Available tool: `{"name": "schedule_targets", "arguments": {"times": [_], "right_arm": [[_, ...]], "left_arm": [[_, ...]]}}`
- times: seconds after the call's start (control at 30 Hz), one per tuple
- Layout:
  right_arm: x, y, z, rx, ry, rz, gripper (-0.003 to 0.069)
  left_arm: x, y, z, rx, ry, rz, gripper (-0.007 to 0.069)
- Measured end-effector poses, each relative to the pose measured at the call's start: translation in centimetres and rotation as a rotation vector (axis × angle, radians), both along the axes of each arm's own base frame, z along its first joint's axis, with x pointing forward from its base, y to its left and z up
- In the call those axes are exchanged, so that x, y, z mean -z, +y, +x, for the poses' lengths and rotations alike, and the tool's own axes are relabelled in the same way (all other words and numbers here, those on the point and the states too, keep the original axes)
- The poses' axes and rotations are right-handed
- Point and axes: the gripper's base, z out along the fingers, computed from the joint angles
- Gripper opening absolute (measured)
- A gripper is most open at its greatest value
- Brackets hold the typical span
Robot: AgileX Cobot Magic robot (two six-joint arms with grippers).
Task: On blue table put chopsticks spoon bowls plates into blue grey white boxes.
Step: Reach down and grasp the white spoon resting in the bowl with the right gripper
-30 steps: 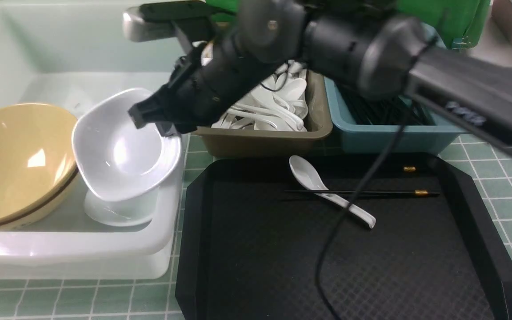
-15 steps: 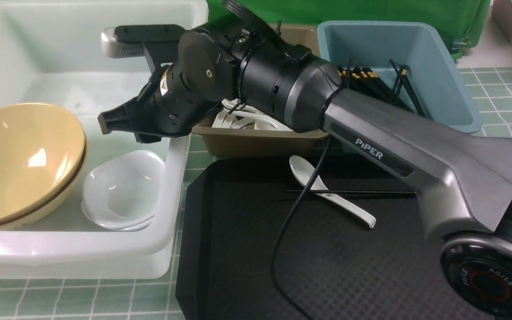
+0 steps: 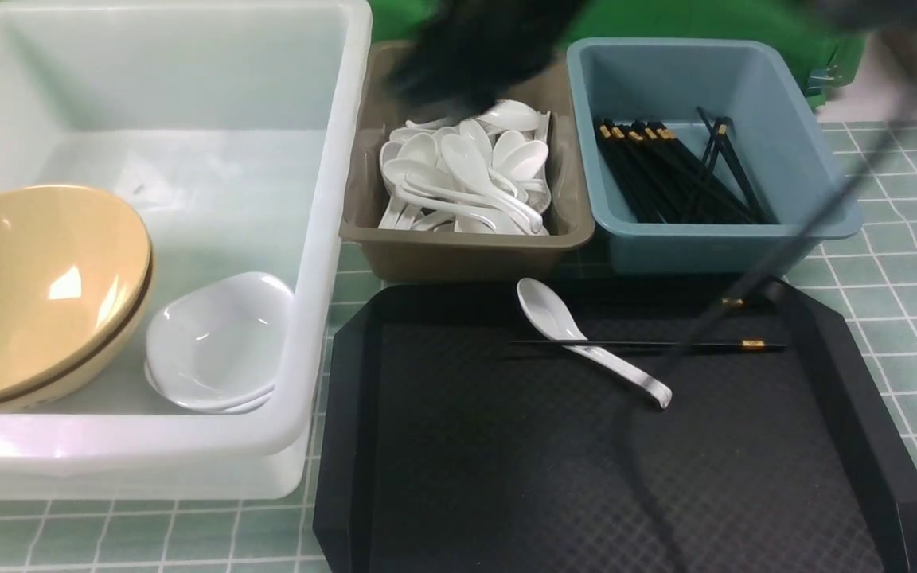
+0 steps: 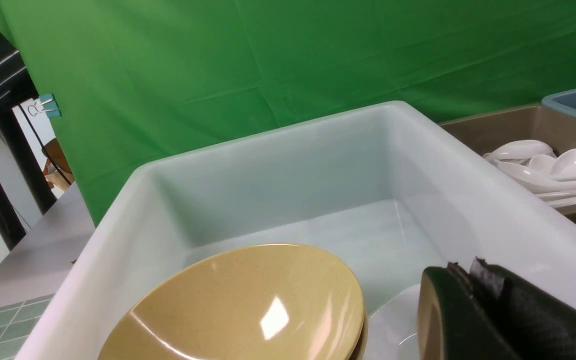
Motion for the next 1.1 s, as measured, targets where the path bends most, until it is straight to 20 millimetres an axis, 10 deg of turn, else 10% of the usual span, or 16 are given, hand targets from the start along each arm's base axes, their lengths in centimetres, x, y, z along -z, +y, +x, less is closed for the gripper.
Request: {"name": "schedule_targets", "arguments": {"times": [0.13,0.37,0.6,1.1], "right_arm": [[5.8,-5.8,-0.1,0.033,0.198,-0.163,0.0266],[17.4,-8.3,-1.7,-0.063,0.366,-0.251,0.0266],[18.1,-7.4,-0.6,-0.036,0.204,-0.111,0.0266],[23.1,-6.6,-0.3,0.035,0.407,-0.093,0.0235]], "left_arm": [[0.0,0.0,0.0,0.0,0.0,0.003,0.0003],[0.0,0.0,0.0,-0.003,-0.001,0.01,0.0003],[0.6,0.1,0.3,-0.006,0.0,0.01,0.0003],[0.6,0.1,0.3,-0.008,-0.014,0.009,0.0003]]}}
